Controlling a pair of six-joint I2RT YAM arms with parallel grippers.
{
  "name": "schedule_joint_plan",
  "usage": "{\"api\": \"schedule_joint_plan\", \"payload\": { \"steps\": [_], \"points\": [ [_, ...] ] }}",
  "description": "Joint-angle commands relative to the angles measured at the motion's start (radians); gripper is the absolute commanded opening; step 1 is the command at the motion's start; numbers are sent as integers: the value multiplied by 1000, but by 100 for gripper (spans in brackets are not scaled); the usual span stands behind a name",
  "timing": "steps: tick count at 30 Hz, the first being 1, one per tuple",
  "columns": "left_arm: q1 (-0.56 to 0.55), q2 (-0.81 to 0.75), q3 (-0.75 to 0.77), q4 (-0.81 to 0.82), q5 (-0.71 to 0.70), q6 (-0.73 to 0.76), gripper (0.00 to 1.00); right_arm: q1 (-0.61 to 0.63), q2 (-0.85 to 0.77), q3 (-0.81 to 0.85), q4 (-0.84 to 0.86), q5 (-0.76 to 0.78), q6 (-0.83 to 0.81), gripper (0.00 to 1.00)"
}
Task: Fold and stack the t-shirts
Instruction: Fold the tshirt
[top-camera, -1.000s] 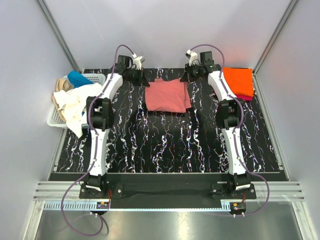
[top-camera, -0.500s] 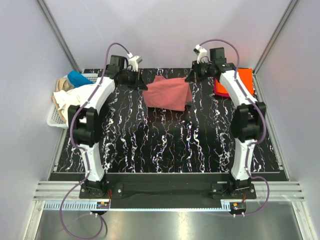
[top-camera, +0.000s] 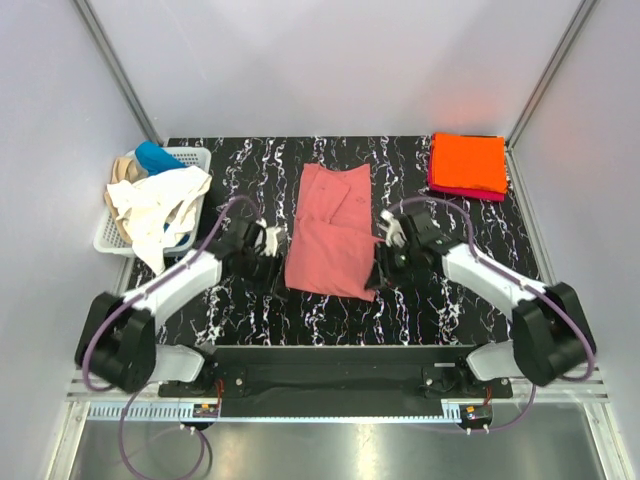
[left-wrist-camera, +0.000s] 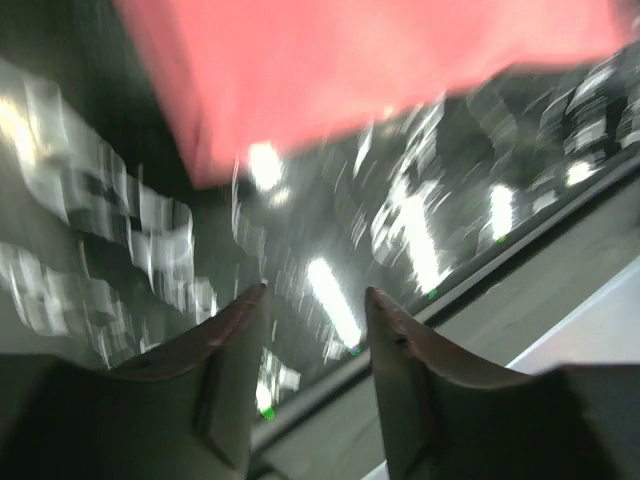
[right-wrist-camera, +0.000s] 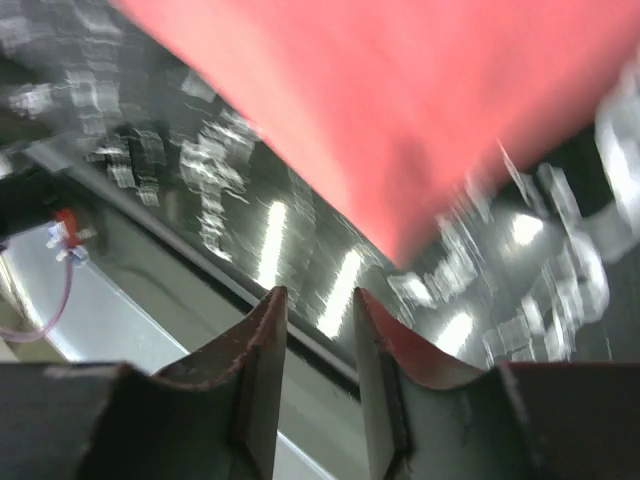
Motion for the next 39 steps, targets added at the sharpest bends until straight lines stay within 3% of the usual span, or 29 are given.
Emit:
{"api": "schedule_joint_plan", "payload": {
  "steps": [1,5,8,11,15,23,26,32,39],
  "points": [
    [-95,-182,-52,-14,-252,-164,51,-11,-184,-122,-5,155,196,40],
    [-94,-268,-3,-32,-345,-216,64,-11,-324,-139,-58,352,290,46],
    [-79,-165,70,-14,-399,-198,64,-11,-338,-123,-45,501,335,49],
    [-36,-21,155,32,-294,-166,63,-12,-273,-71,0,588,326,51],
    [-7,162,344,46,-140,-94,62,-14,-80,84,9,564,222,55],
    [52,460,651,26,-156,-44,58,-97,232,261,55,386,136,56],
    [84,569,780,46,-78,-18,50,-97,327,366,81,364,71,51],
    [101,811,1010,46,-36,-9,37,-100,572,621,113,375,83,21],
    [128,1023,1192,38,-33,-93,35,-114,820,876,118,400,105,8]
  ]
}}
